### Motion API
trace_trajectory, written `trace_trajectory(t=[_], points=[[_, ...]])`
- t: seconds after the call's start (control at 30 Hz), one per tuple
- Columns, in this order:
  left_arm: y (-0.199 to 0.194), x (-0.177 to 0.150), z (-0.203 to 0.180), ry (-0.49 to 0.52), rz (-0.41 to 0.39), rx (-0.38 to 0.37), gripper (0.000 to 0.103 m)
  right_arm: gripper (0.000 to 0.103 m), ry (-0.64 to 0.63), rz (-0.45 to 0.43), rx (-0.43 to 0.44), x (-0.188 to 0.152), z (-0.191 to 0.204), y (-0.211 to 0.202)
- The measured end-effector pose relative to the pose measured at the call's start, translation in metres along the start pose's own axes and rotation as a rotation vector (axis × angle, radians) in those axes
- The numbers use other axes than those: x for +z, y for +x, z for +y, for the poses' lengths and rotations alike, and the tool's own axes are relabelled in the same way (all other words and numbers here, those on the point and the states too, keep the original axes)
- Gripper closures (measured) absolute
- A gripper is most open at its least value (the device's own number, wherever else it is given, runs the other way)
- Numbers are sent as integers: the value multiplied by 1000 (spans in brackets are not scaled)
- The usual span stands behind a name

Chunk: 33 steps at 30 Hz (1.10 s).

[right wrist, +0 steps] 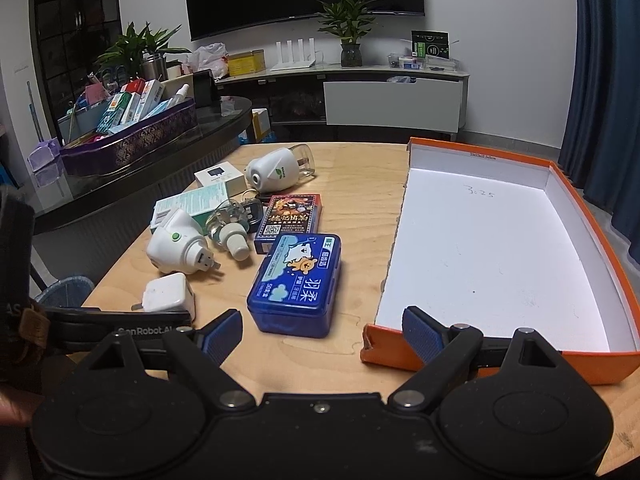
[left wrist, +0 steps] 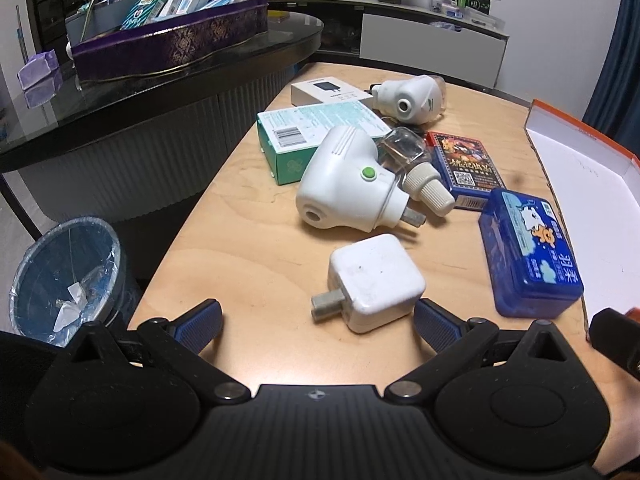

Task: Organize rigid objects
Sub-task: 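Grasp the white square charger with the left gripper while the right grasps the blue tin, then carry the charger and blue tin with both grippers over the orange-rimmed box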

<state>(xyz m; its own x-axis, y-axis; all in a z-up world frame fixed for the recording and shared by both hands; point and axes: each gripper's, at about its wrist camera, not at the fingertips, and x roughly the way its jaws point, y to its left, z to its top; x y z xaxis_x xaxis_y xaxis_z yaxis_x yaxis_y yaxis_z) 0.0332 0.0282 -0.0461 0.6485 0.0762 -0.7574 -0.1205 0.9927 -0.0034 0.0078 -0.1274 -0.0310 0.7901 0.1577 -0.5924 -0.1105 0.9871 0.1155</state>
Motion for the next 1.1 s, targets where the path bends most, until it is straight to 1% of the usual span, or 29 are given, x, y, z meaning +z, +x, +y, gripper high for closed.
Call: trace_trajectory(t=[0.13, 0.27, 0.37, 0.43, 0.53, 0.6, 0.63, 0.67, 0.7, 0.73, 0.8, 0.83, 0.9, 0.93, 1.0, 1.1], points=[[2, 3, -1, -9, 2, -14, 0, 1, 3, 2, 1, 4, -1, 6], [4, 3, -2, -7, -1, -29, 0, 1, 25, 25, 6, 6, -3, 12], [6, 3, -4, 16, -21, -38, 0, 1, 29, 41, 11, 6, -4, 17], [6, 2, -3, 13, -32, -48, 0, 1, 25, 47, 10, 7, -3, 19], [6, 1, -5, 27, -51, -66, 7, 1, 14, 43, 13, 9, -2, 23], [4, 0, -6, 40, -67, -75, 19, 1, 6, 46, 20, 11, 0, 26], [3, 0, -7, 45, -72, -80, 22, 1, 2, 51, 20, 13, 1, 28], [2, 0, -7, 50, -77, -87, 27, 1, -4, 54, 20, 14, 1, 30], [2, 0, -7, 55, -83, -96, 34, 1, -11, 61, 20, 16, 2, 33], [1, 0, -8, 58, -88, -102, 38, 1, -19, 52, 22, 18, 3, 35], [1, 0, -8, 65, -95, -116, 48, 1, -20, 51, 24, 23, 4, 42], [1, 0, -8, 68, -98, -121, 49, 1, -25, 71, 18, 25, 4, 47], [1, -1, -8, 77, -103, -121, 49, 1, -8, 99, 38, 30, 3, 57], [1, -1, -8, 76, -106, -123, 49, 1, 16, 110, 62, 31, 3, 62], [2, -1, -7, 77, -105, -126, 49, 1, 37, 136, 76, 34, 3, 73], [1, 0, -6, 64, -103, -130, 49, 1, 23, 176, 57, 35, 6, 89]])
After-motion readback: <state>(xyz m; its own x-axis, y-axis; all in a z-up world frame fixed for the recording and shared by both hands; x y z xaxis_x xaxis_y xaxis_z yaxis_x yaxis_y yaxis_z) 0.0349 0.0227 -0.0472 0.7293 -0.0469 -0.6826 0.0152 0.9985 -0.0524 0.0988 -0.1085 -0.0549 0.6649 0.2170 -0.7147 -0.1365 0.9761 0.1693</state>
